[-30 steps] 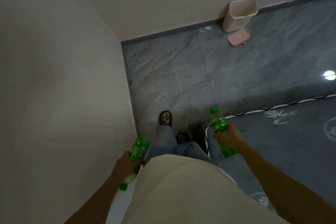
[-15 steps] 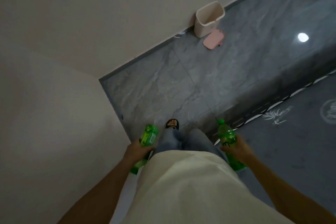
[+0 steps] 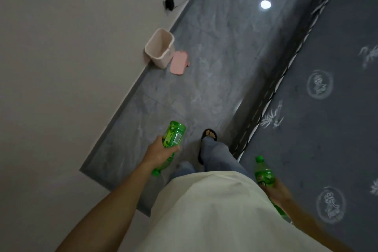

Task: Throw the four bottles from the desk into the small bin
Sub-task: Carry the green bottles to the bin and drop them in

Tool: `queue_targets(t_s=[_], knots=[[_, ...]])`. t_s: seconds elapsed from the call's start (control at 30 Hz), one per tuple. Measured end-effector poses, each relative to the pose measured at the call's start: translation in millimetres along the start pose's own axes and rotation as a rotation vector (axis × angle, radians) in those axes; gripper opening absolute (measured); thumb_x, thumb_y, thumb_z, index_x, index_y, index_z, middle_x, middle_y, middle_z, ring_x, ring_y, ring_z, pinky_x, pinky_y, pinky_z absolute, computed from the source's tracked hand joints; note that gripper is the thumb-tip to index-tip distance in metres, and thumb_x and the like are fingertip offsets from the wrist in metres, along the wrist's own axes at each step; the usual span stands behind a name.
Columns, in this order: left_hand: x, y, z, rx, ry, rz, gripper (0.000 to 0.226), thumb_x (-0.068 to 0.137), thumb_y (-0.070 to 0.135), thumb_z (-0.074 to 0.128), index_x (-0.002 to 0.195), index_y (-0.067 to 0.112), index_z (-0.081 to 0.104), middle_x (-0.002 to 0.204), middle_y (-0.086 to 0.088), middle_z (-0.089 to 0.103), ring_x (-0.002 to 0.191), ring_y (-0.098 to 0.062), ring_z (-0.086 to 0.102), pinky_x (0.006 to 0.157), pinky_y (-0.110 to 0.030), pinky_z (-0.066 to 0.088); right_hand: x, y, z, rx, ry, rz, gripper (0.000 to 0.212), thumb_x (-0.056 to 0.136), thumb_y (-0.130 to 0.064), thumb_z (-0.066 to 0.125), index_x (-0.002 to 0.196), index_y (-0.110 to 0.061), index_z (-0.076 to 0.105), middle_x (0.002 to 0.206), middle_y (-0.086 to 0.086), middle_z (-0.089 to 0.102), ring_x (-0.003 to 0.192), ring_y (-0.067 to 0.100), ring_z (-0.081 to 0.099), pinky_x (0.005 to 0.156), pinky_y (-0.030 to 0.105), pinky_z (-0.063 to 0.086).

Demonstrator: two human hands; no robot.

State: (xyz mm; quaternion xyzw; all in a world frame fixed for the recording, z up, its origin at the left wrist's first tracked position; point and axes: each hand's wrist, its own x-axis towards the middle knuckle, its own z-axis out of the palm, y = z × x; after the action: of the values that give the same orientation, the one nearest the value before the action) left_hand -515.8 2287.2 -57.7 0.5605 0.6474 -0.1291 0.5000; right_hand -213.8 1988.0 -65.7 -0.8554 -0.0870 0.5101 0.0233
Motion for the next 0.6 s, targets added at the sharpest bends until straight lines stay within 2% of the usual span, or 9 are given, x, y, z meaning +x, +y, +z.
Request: queue_targets(t_s=[0.07,0.13,0.27,0.37,0.43,0.5,0.53,0.6], knots=[[14,20,0,0.016,0.0,-0.016,0.057,0.064,0.053,0.077,0.111,0.025,0.061,0.102,-0.001,0.071,0.088,-0.02,0.068,0.074,-0.031,0.051,13,-17,-15,0.032,-0.005,0.009,0.031,0.081,-0.018,0.077,0.109,-0.011,0.065,0.105,0.019,0.071,0.083,0.027,0.06,0.081,0.039,0.049],[27,33,-2,0.025,-0.006,-0.035,0.055,0.069,0.05,0.079,0.112,0.024,0.059,0.102,-0.001,0.069,0.087,-0.02,0.066,0.072,-0.029,0.048,29,-46,-33,0.049,-0.024,0.004,0.044,0.077,-0.021,0.081,0.116,-0.012,0.062,0.111,0.019,0.07,0.091,0.031,0.064,0.083,0.039,0.05],[38,45,-6,-0.04,-0.018,-0.097,0.041,0.075,0.035,0.084,0.108,0.021,0.063,0.094,-0.002,0.071,0.092,-0.026,0.07,0.078,-0.034,0.054,60,-121,-71,0.006,-0.034,-0.046,0.067,0.074,-0.029,0.083,0.131,-0.011,0.054,0.121,0.017,0.066,0.107,0.033,0.064,0.087,0.038,0.05],[45,47,-12,-0.12,-0.023,-0.147,0.028,0.077,0.025,0.085,0.098,0.023,0.067,0.089,-0.004,0.073,0.093,-0.03,0.072,0.084,-0.042,0.058,86,-186,-101,0.029,-0.03,-0.117,0.065,0.071,-0.033,0.085,0.124,-0.014,0.052,0.114,0.015,0.067,0.1,0.032,0.065,0.086,0.041,0.054],[52,46,-18,-0.16,-0.04,-0.184,0.033,0.073,0.034,0.083,0.099,0.019,0.068,0.094,-0.005,0.075,0.094,-0.028,0.072,0.087,-0.044,0.058,106,-230,-120,-0.007,0.003,-0.175,0.068,0.068,-0.04,0.085,0.121,-0.016,0.051,0.11,0.013,0.067,0.097,0.031,0.065,0.082,0.037,0.053],[64,50,-25,-0.138,-0.065,-0.229,0.048,0.073,0.043,0.081,0.11,0.019,0.064,0.109,-0.001,0.07,0.102,-0.02,0.067,0.095,-0.038,0.053,125,-274,-137,-0.037,0.005,-0.206,0.075,0.067,-0.045,0.083,0.127,-0.016,0.049,0.11,0.01,0.065,0.098,0.03,0.064,0.08,0.034,0.05],[72,54,-30,-0.137,-0.068,-0.268,0.056,0.069,0.045,0.08,0.114,0.018,0.063,0.111,-0.004,0.068,0.105,-0.022,0.065,0.097,-0.038,0.051,134,-296,-145,-0.046,0.003,-0.224,0.077,0.066,-0.046,0.083,0.128,-0.017,0.048,0.108,0.009,0.064,0.095,0.029,0.063,0.078,0.032,0.049],[91,68,-38,-0.167,-0.088,-0.337,0.062,0.058,0.045,0.075,0.107,0.006,0.069,0.096,-0.014,0.07,0.096,-0.031,0.07,0.088,-0.038,0.054,150,-334,-160,-0.062,-0.006,-0.261,0.079,0.067,-0.048,0.083,0.13,-0.017,0.045,0.104,0.004,0.06,0.09,0.024,0.059,0.077,0.032,0.046]])
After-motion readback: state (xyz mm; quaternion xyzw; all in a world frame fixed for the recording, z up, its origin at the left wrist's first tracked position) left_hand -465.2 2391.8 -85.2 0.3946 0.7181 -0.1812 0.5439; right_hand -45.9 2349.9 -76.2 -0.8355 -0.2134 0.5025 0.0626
